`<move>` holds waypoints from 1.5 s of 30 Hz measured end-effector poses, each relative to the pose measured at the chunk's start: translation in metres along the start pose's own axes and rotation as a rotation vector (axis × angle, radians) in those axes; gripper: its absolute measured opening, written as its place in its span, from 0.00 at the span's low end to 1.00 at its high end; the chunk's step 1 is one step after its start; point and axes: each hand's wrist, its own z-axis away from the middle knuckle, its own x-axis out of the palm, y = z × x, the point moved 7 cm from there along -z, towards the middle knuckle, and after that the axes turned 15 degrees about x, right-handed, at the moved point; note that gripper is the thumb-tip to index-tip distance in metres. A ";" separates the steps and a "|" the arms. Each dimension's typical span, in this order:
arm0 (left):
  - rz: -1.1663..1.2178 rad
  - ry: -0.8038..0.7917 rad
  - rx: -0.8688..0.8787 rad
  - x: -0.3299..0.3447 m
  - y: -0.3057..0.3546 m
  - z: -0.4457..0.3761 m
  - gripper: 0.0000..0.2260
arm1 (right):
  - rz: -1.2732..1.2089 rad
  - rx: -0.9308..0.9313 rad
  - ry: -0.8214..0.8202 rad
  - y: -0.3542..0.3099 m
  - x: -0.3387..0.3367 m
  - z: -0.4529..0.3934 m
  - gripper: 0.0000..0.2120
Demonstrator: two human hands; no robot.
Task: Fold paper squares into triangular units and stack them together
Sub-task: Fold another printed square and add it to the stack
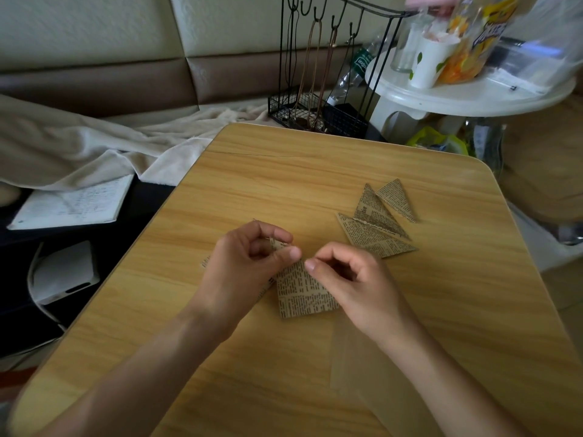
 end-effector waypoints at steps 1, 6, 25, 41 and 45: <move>0.015 0.016 -0.006 0.000 0.000 0.000 0.12 | -0.011 0.012 0.007 0.000 -0.001 0.000 0.10; 0.121 0.081 -0.025 -0.007 0.001 -0.001 0.12 | 0.006 0.024 0.019 -0.003 0.000 0.001 0.11; 0.094 0.009 -0.033 0.002 0.005 0.000 0.13 | 0.023 0.037 0.114 -0.007 0.006 0.003 0.09; 0.098 0.001 -0.013 0.013 0.004 -0.002 0.08 | 0.042 0.052 0.161 -0.011 -0.006 0.001 0.08; 0.092 0.007 -0.025 0.015 0.008 0.000 0.05 | 0.010 0.068 0.170 -0.010 -0.005 0.000 0.07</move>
